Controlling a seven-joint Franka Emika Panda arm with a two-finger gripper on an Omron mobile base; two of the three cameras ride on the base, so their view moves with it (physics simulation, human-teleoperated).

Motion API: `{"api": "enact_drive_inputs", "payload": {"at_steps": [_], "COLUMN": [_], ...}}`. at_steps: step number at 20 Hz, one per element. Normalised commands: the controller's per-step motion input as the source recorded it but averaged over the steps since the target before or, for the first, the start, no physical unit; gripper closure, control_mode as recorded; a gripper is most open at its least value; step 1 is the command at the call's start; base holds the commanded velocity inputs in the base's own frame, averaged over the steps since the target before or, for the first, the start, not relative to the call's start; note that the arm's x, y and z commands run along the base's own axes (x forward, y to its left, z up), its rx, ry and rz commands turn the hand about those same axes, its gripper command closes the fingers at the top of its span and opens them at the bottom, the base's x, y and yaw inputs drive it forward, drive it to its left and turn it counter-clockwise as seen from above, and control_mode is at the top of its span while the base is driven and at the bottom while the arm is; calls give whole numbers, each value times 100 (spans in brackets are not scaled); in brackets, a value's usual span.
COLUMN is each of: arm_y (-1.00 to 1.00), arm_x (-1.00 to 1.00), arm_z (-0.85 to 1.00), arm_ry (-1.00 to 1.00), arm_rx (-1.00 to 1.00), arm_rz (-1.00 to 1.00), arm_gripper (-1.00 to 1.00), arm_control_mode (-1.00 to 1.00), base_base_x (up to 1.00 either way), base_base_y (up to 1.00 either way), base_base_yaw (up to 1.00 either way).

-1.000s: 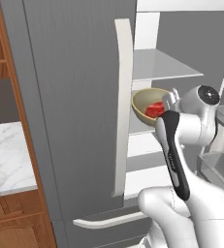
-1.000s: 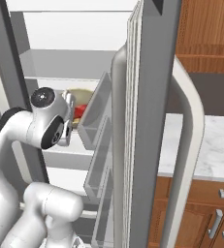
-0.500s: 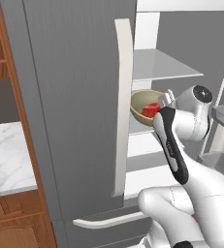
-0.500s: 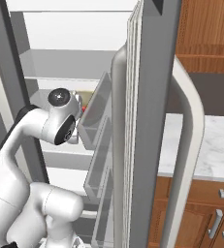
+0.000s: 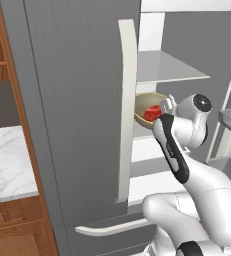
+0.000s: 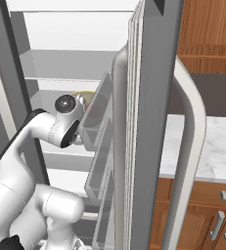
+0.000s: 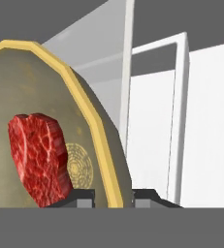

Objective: Place one of the steaks on the plate and the other in the bowl. Then place the bowl in the fridge.

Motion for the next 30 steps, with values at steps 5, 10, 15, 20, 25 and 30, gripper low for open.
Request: {"api": "enact_drive_inputs", "payload": {"at_steps": [5, 10, 15, 20, 25, 30], "arm_y": [0, 0, -1, -1, 0, 0], "arm_x": [36, 42, 40, 17, 0, 0], "arm_z": [-3, 0, -1, -2, 0, 0], "arm_ry": [0, 0, 0, -6, -24, -24], "arm_rx": [0, 0, 0, 0, 0, 0], "arm_rz": [0, 0, 0, 0, 0, 0], "arm_gripper": [100, 100, 100, -100, -100, -100], "arm_control_mode": [-100, -100, -100, -100, -100, -100], "base_base_x": [0, 0, 0, 0, 0, 0], "base_base_y": [0, 0, 0, 0, 0, 0], "base_base_yaw": [0, 0, 0, 0, 0, 0]}}
